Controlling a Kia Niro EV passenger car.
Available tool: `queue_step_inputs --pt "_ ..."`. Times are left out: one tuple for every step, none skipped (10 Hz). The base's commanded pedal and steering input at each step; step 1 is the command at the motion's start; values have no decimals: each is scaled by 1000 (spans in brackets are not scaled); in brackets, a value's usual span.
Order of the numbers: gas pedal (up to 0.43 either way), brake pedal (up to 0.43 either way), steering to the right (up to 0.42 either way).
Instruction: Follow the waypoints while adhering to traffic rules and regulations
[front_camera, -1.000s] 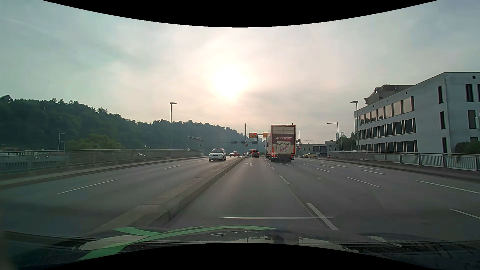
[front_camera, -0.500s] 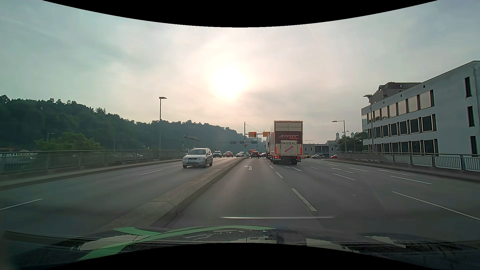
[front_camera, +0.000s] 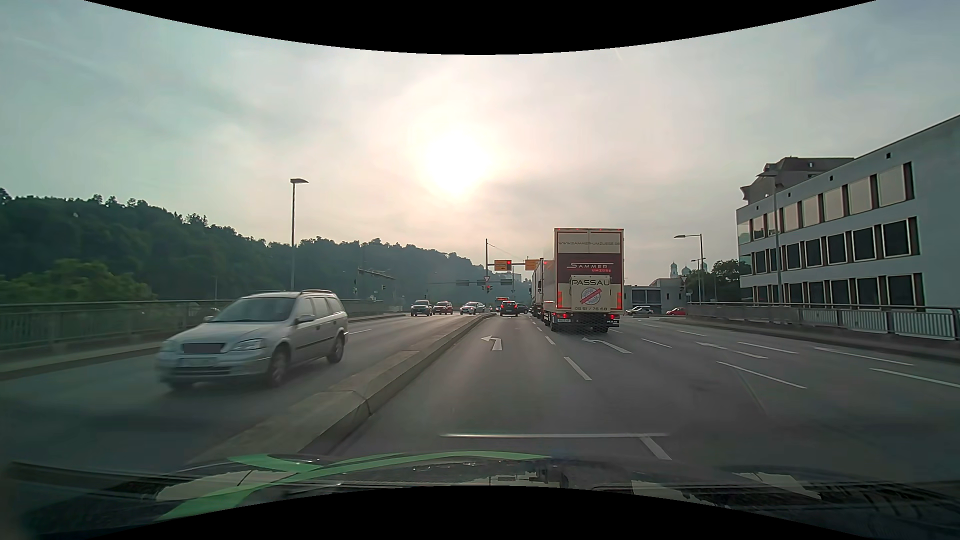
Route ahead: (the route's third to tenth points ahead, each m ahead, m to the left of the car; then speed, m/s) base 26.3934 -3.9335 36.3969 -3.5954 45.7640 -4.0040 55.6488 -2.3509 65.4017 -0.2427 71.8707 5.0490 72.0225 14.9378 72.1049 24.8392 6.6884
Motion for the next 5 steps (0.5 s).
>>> queue_step_inputs --pt "47 0 3" --pt "47 0 3" --pt "47 0 3" --pt "47 0 3" --pt "47 0 3"
